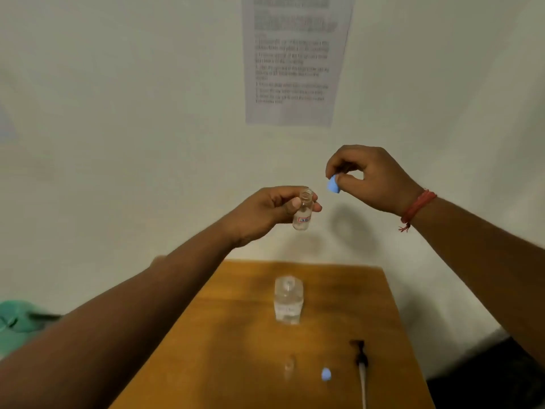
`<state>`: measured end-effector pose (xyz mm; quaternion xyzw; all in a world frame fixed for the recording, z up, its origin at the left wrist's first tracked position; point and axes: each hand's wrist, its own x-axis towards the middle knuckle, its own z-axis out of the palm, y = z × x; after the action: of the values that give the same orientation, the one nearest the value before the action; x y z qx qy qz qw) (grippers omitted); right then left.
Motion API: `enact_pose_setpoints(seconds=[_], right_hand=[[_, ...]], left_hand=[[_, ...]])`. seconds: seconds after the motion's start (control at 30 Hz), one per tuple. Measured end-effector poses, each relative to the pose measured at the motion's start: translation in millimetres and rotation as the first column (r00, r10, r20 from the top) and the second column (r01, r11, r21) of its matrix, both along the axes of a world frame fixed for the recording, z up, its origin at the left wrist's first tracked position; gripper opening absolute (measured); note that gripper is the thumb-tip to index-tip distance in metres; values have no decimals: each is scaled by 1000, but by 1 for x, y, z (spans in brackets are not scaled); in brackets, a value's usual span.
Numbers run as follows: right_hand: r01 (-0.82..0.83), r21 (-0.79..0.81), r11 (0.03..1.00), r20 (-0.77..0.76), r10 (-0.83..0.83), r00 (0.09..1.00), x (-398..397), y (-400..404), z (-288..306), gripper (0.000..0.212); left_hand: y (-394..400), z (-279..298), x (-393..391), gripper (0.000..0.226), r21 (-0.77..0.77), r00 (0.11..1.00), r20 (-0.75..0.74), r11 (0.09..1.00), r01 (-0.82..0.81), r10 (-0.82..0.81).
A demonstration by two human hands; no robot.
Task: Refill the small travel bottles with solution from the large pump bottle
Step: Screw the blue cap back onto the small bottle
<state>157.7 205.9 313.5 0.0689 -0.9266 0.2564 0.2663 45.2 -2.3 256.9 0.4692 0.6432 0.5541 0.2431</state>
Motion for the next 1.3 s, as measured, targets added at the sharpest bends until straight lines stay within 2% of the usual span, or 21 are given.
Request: enact_pose_setpoints(seconds=[0.2, 0.33, 0.47, 0.63, 0.9, 1.3], right_hand=[[-5, -57, 998, 181, 15, 983, 25, -10, -140, 12], [53, -68, 996, 317, -29, 948, 54, -21, -235, 14], [46, -73, 996, 492, -4, 871, 89, -35, -312, 12], [28, -58, 998, 587, 11, 810, 131, -58, -379, 9], [-19, -26, 999, 695, 32, 718, 157, -75, -436, 11], [-86, 53, 995, 688, 26, 725, 166, -80, -453, 14]], left_hand=[[-32, -115, 30, 25, -232, 995, -49, 970, 74, -87], [-49, -188, 54, 24, -340, 990, 43, 930, 141, -134], [-65, -243, 77, 25, -380, 972, 72, 895, 234, -224], [-85, -301, 101, 27, -469, 950, -59, 849, 243, -305], [-101, -359, 121, 39, -610, 951, -93, 771, 180, -295], [-98, -386, 121, 41, -635, 951, -100, 754, 166, -294]])
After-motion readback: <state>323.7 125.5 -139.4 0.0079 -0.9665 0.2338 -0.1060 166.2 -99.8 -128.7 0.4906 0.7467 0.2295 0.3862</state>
